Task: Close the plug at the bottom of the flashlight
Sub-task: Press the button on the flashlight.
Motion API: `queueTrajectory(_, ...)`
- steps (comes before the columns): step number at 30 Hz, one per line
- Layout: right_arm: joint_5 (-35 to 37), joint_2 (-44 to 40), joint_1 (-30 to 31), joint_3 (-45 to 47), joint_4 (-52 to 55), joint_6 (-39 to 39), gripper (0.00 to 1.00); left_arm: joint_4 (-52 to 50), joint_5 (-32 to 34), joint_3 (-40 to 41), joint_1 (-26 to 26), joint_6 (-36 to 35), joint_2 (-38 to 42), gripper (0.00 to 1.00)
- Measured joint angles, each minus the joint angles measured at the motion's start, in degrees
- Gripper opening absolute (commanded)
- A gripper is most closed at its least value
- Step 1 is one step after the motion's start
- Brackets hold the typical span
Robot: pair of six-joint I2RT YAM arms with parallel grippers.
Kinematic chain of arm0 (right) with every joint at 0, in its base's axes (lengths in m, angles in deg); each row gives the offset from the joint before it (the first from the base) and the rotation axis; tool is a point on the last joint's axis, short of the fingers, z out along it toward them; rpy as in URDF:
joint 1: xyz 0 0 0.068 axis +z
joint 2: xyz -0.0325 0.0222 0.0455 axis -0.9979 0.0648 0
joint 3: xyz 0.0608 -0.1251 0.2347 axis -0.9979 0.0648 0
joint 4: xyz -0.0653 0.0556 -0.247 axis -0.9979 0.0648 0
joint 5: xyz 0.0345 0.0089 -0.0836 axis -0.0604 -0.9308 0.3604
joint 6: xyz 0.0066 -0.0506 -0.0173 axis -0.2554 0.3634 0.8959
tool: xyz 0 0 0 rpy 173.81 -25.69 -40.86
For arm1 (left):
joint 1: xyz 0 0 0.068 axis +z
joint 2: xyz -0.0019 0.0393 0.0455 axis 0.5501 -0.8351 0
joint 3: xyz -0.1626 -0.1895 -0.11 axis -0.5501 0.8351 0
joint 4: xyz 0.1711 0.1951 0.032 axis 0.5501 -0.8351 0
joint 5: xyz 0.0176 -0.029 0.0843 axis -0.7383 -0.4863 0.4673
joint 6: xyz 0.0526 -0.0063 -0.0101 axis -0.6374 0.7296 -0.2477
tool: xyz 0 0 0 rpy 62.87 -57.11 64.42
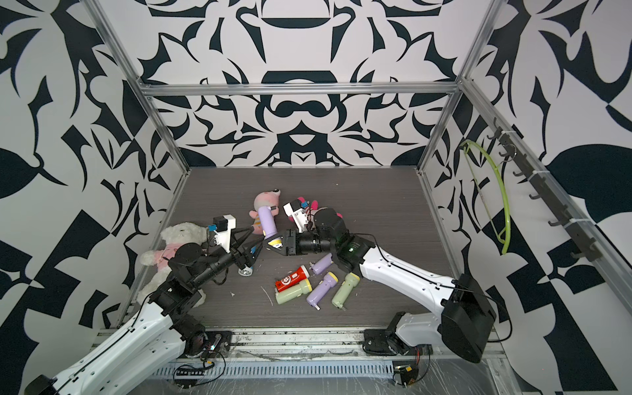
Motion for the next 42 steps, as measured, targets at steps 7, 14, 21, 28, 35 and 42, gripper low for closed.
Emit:
queueTrajectory(7,0.00,0.00,-0.02,0.00,0.11,0.00,0.00,-0.39,0.07,-0.02,0.00,-0.28,1.18,0.75)
queueTrajectory(14,-0.22,0.00,-0.02,0.00,0.11,0.00,0.00,-2.14,1.16,-0.39,0.00,-0.79,6.67,0.75)
queueTrajectory(21,-0.35,0.00,-0.02,0.00,0.09,-0.02,0.00,-2.34,0.83,-1.07,0.00,-0.85,3.85,0.75)
queueTrajectory(28,-0.35,0.00,-0.07,0.00,0.09,-0.02,0.00,-2.14,0.70,-1.07,0.00,-0.85,1.68,0.75)
queueTrajectory(35,-0.33,0.00,-0.13,0.00,0.07,-0.02,0.00,-1.88,0.66,-1.20,0.00,-0.87,2.40,0.75)
queueTrajectory(42,-0.37,0.00,-0.13,0.00,0.09,-0.02,0.00,-1.79,0.44,-2.08,0.00,-0.90,3.15,0.75)
